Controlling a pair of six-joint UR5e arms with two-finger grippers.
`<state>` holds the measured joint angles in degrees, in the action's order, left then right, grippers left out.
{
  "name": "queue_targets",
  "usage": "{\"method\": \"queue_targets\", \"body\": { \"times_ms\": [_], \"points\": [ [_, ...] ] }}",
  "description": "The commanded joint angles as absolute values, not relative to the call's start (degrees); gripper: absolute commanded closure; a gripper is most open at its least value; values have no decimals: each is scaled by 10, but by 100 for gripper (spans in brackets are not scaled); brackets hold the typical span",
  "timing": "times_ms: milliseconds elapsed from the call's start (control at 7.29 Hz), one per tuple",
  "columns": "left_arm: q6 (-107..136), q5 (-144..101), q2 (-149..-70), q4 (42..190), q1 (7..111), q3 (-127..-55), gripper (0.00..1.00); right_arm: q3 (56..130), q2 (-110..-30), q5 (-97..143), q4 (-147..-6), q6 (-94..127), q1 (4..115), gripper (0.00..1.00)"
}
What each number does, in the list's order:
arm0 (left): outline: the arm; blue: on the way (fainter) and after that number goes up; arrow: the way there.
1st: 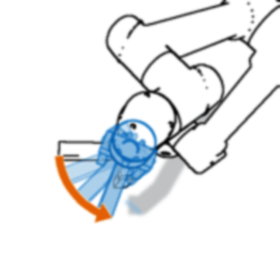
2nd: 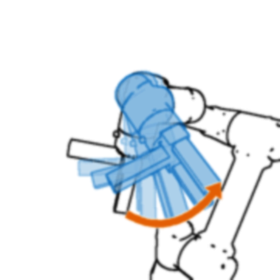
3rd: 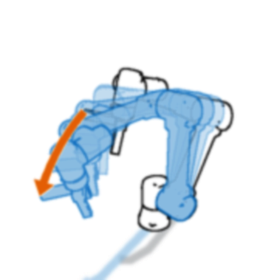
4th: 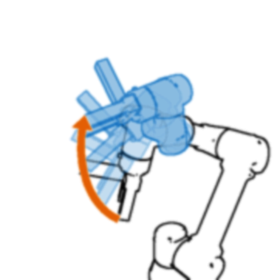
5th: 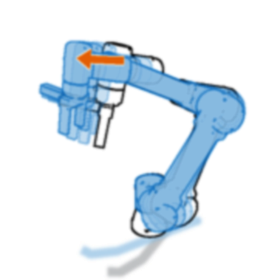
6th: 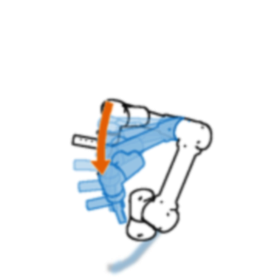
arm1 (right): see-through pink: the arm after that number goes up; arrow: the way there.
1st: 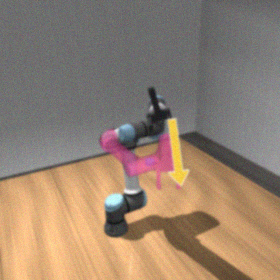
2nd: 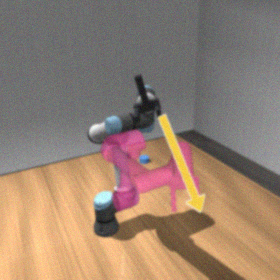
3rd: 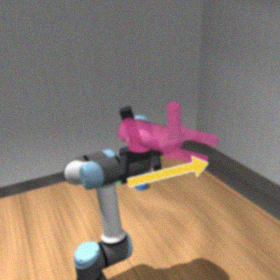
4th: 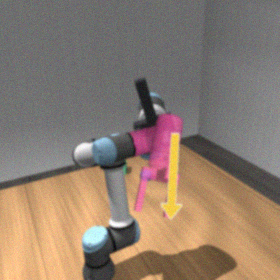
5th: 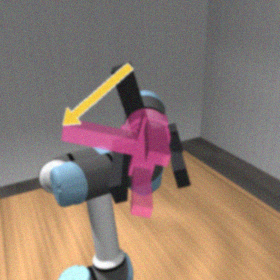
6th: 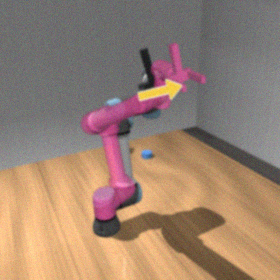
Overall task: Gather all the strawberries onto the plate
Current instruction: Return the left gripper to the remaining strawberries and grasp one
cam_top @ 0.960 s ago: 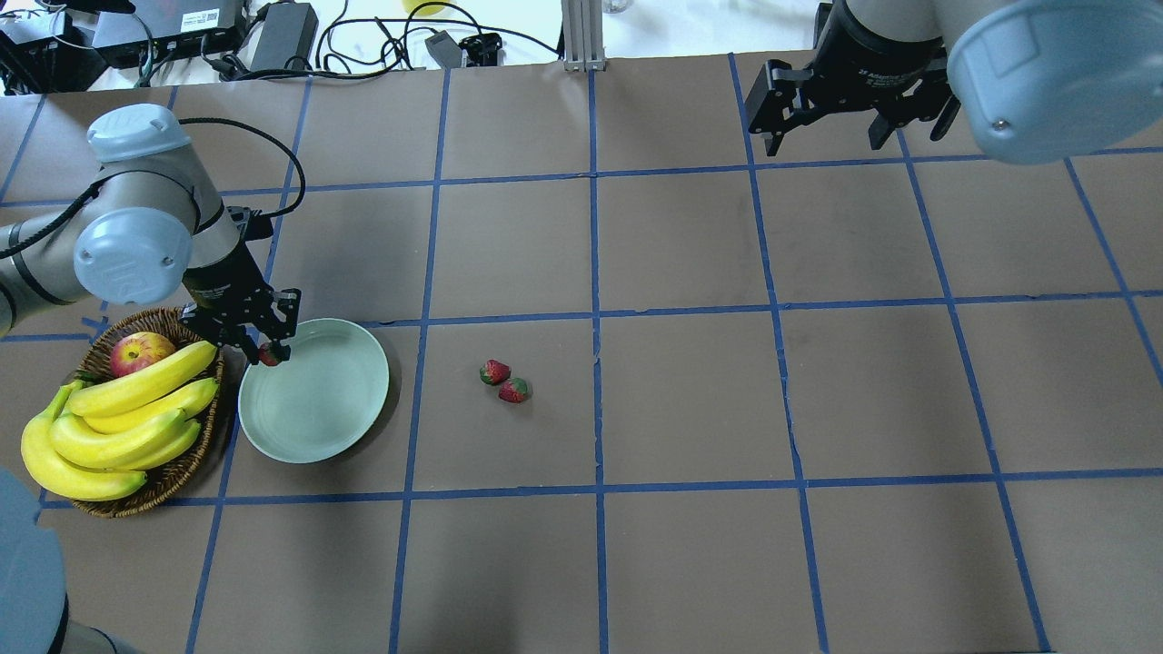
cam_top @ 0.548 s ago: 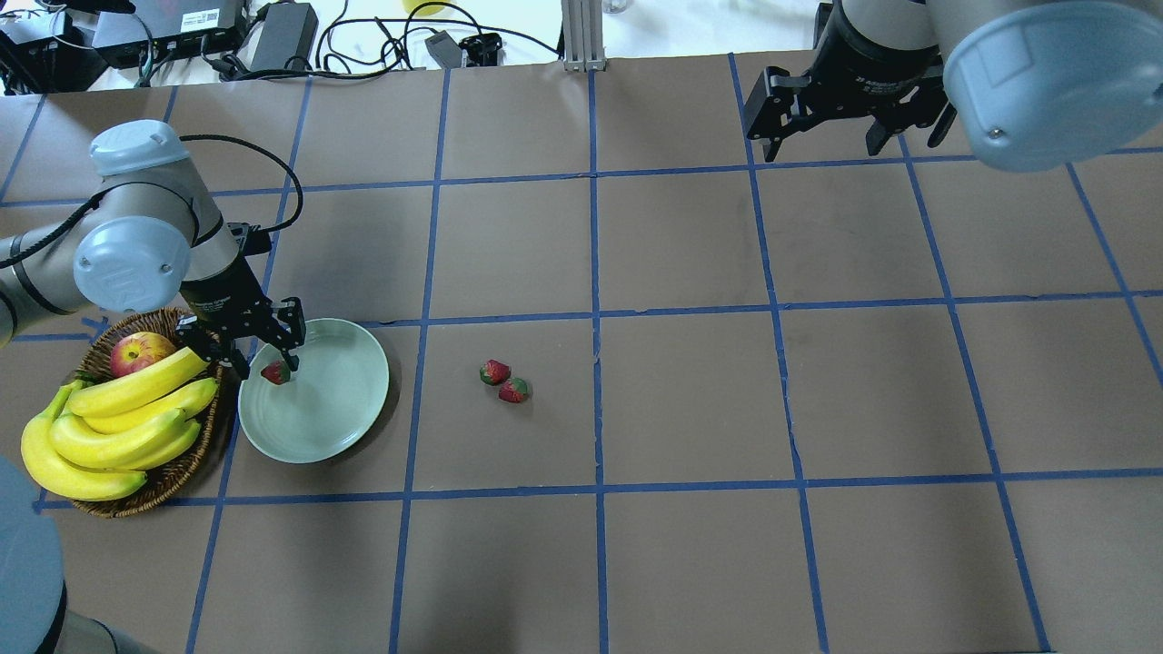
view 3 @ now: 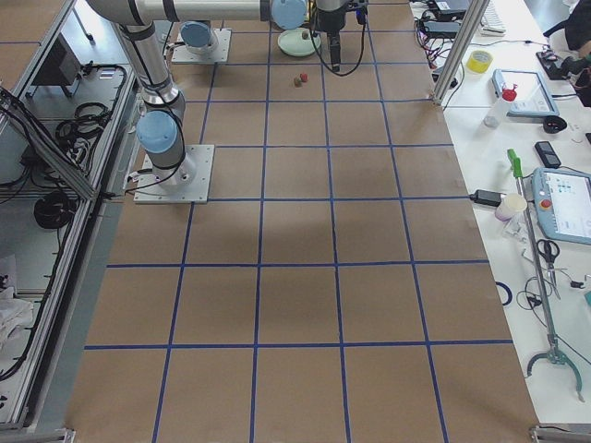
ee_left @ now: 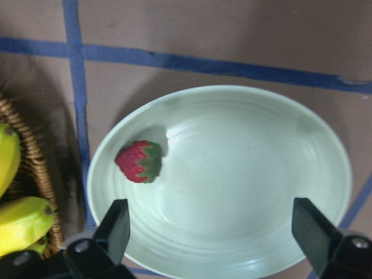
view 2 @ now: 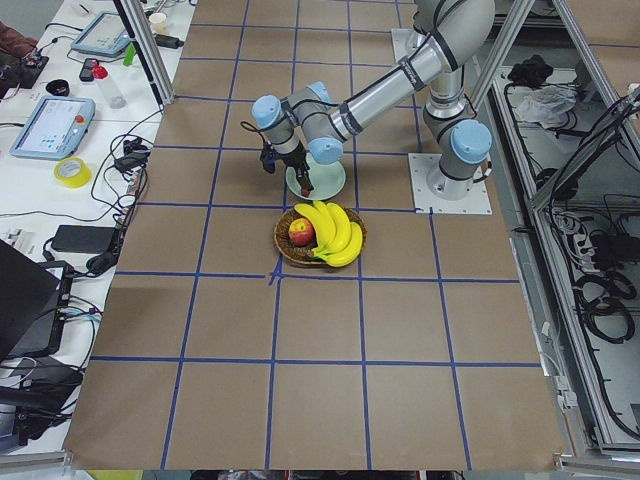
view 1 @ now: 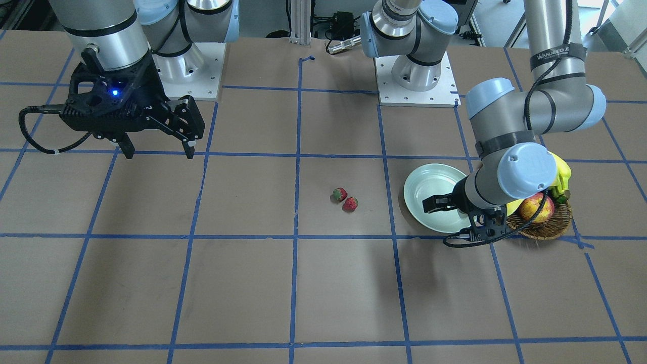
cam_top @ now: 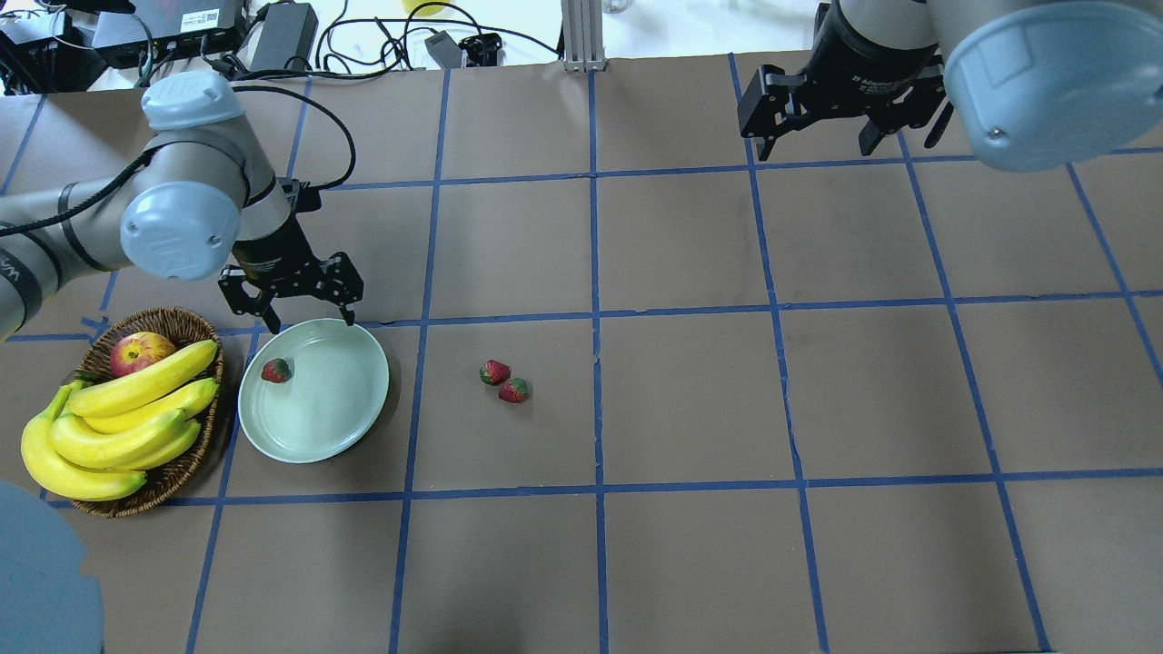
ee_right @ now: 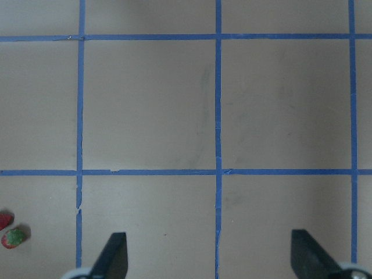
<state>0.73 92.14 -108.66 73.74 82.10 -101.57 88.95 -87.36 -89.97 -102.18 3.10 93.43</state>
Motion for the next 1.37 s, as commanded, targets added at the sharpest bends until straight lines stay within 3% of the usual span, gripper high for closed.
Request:
{"method": "queue_targets", "body": {
  "times_ms": [0,411,823,1234],
  "points": [
    [132,867,-1086,732,889,-1009,0,890,-875,-904,-1053,33,935,0],
    [237,866,-1095,711,986,-1016,0,881,-874,-902,-1005,33,934,0],
    [-9,868,-1100,664,1011,-1050,0,878,-874,-898,-985,33,933,0],
    [-47,868,-1110,627,1011,-1070,0,879,-874,-898,-984,33,933,0]
  ]
}}
